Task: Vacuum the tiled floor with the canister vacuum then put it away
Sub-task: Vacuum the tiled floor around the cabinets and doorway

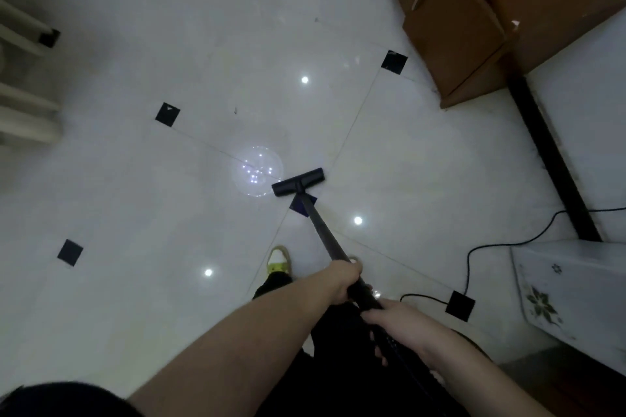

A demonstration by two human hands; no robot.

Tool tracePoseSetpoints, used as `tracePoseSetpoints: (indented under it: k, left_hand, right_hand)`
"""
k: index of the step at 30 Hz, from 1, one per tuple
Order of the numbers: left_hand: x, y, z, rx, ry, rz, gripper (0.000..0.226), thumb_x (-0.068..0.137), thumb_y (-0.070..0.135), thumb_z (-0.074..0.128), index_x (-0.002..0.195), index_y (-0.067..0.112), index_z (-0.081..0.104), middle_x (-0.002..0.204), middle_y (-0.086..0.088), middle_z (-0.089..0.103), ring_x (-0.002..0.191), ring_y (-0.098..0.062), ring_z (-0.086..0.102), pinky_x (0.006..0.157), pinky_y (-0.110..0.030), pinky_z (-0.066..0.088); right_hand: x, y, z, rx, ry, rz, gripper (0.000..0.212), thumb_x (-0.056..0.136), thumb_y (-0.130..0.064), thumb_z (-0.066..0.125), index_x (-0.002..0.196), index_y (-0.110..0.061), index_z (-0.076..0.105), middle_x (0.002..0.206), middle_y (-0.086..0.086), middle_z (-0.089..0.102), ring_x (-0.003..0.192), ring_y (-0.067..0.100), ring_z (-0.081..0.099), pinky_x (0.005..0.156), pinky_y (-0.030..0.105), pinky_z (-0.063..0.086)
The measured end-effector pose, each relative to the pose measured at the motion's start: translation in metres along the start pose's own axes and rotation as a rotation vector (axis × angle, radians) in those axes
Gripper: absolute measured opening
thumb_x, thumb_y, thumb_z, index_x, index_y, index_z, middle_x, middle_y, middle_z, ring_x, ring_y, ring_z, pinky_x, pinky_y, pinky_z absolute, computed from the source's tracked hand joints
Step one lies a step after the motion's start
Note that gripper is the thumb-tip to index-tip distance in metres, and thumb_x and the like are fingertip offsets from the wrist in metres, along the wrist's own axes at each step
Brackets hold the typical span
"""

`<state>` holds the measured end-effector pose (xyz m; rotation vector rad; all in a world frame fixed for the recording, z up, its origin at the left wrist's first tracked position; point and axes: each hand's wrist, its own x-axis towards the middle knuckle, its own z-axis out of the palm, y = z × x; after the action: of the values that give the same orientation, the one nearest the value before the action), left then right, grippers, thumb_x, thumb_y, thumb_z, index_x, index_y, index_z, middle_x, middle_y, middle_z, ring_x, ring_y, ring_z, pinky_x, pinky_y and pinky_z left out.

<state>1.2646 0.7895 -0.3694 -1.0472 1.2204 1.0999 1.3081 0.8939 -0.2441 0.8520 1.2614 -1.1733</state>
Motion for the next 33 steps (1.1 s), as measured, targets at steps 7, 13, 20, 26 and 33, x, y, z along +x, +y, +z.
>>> tracePoseSetpoints:
  k: [7, 13, 20, 26, 33]
  left_hand:
    - [-0.007, -0.032, -0.038, -0.101, 0.048, -0.032, 0.04, 0.095, 0.014, 0.049, 0.128, -0.006, 0.042, 0.071, -0.018, 0.064, 0.049, -0.026, 0.062, 0.045, -0.032, 0.053]
    - [-0.013, 0.003, -0.092, -0.117, 0.051, 0.06, 0.011, 0.098, 0.01, 0.042, 0.095, -0.001, 0.041, 0.073, -0.015, 0.054, 0.058, -0.022, 0.056, 0.053, -0.033, 0.052]
    - [-0.005, 0.02, -0.162, -0.143, 0.094, 0.117, 0.017, 0.099, 0.009, 0.04, 0.111, -0.001, 0.033, 0.078, -0.017, 0.054, 0.062, -0.021, 0.055, 0.072, -0.038, 0.054]
    - [0.003, -0.01, -0.2, -0.216, 0.11, 0.111, 0.018, 0.098, 0.009, 0.04, 0.111, -0.002, 0.032, 0.077, -0.018, 0.053, 0.062, -0.022, 0.054, 0.081, -0.04, 0.053]
    - [0.003, -0.042, -0.229, -0.269, 0.05, 0.108, 0.019, 0.098, 0.011, 0.042, 0.111, 0.0, 0.034, 0.081, -0.017, 0.051, 0.062, -0.021, 0.055, 0.077, -0.037, 0.054]
  right_hand:
    - [0.008, 0.004, 0.04, -0.118, -0.058, 0.055, 0.022, 0.097, -0.021, 0.049, 0.117, -0.012, 0.049, 0.076, 0.012, 0.06, 0.051, 0.019, 0.061, 0.048, 0.029, 0.05]
    - [0.032, -0.04, 0.083, -0.145, -0.04, -0.051, 0.01, 0.097, -0.016, 0.046, 0.102, -0.009, 0.051, 0.071, 0.012, 0.056, 0.051, 0.02, 0.058, 0.047, 0.03, 0.051]
    - [0.069, -0.077, 0.13, -0.097, -0.044, -0.021, 0.018, 0.094, -0.022, 0.052, 0.1, -0.006, 0.05, 0.07, 0.015, 0.059, 0.057, 0.025, 0.06, 0.052, 0.032, 0.052]
    - [0.079, -0.071, 0.172, -0.132, -0.062, 0.001, 0.014, 0.094, -0.021, 0.051, 0.096, -0.008, 0.051, 0.068, 0.015, 0.059, 0.057, 0.025, 0.059, 0.054, 0.033, 0.054]
    - [0.076, -0.058, 0.214, -0.192, -0.026, 0.018, 0.017, 0.094, -0.021, 0.053, 0.102, -0.006, 0.05, 0.071, 0.015, 0.059, 0.057, 0.025, 0.06, 0.053, 0.033, 0.054]
